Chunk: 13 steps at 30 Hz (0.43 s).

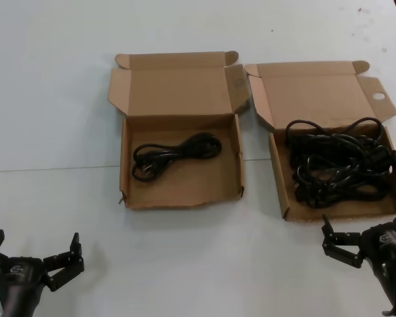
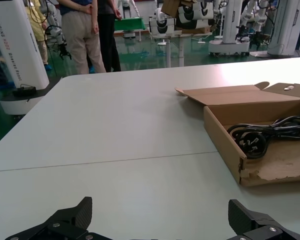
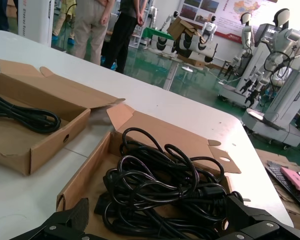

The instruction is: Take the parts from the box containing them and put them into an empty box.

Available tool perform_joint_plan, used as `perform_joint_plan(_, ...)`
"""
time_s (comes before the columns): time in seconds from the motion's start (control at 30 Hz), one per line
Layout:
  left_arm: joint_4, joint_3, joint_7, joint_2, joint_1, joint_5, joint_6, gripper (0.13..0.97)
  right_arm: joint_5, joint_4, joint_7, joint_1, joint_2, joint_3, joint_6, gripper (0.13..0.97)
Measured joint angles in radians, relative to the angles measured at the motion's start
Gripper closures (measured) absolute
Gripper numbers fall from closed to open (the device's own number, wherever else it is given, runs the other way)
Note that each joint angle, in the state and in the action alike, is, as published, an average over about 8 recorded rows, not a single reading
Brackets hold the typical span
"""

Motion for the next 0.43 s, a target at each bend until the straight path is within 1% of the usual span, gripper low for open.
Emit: perform_joint_plan(0.43,0.000,0.000,0.000,0.000,0.000,0.000,0.000,0.132,0.000,0.000,0.000,0.000,0.000,0.000,0.000,0.129)
